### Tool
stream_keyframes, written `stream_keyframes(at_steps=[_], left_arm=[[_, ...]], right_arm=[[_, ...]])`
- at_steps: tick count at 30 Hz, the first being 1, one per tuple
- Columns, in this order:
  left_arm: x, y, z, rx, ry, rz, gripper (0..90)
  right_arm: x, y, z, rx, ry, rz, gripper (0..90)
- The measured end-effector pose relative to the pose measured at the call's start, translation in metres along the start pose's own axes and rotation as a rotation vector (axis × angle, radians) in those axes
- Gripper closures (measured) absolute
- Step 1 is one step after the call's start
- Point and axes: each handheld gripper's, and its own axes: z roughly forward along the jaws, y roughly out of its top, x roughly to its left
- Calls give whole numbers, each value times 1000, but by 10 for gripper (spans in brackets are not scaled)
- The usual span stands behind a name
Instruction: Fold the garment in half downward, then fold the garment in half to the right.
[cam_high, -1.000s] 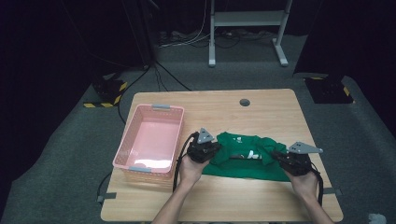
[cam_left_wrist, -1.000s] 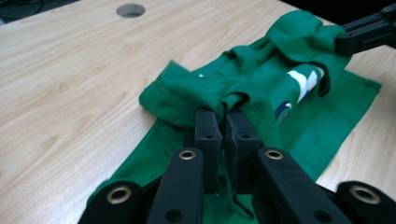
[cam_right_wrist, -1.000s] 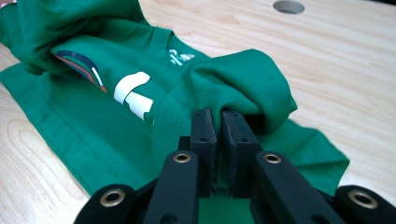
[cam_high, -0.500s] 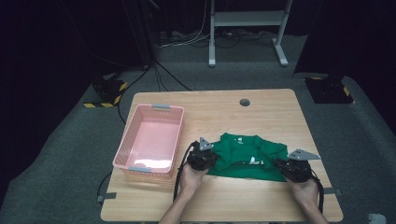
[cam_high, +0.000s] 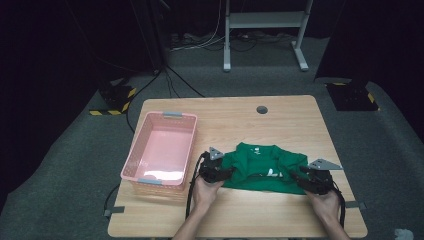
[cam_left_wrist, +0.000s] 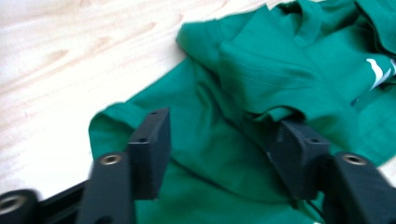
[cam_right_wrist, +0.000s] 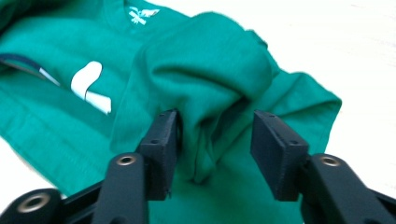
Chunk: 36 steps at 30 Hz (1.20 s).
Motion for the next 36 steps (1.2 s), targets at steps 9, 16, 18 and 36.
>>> stream_keyframes(at_steps=[9, 16, 18, 36], left_arm=[[1, 5, 19, 19, -4, -38, 318], [2, 1, 29, 75, 21, -18, 312], [2, -1, 31, 98, 33, -4, 313], [1, -6, 31, 69, 42, 13, 307]], right_arm=[[1, 10, 11, 5, -21, -2, 414], [-2, 10, 19, 39, -25, 5, 371], [-4, 9, 20, 48, -23, 8, 361], [-9, 9, 24, 79, -12, 6, 325]])
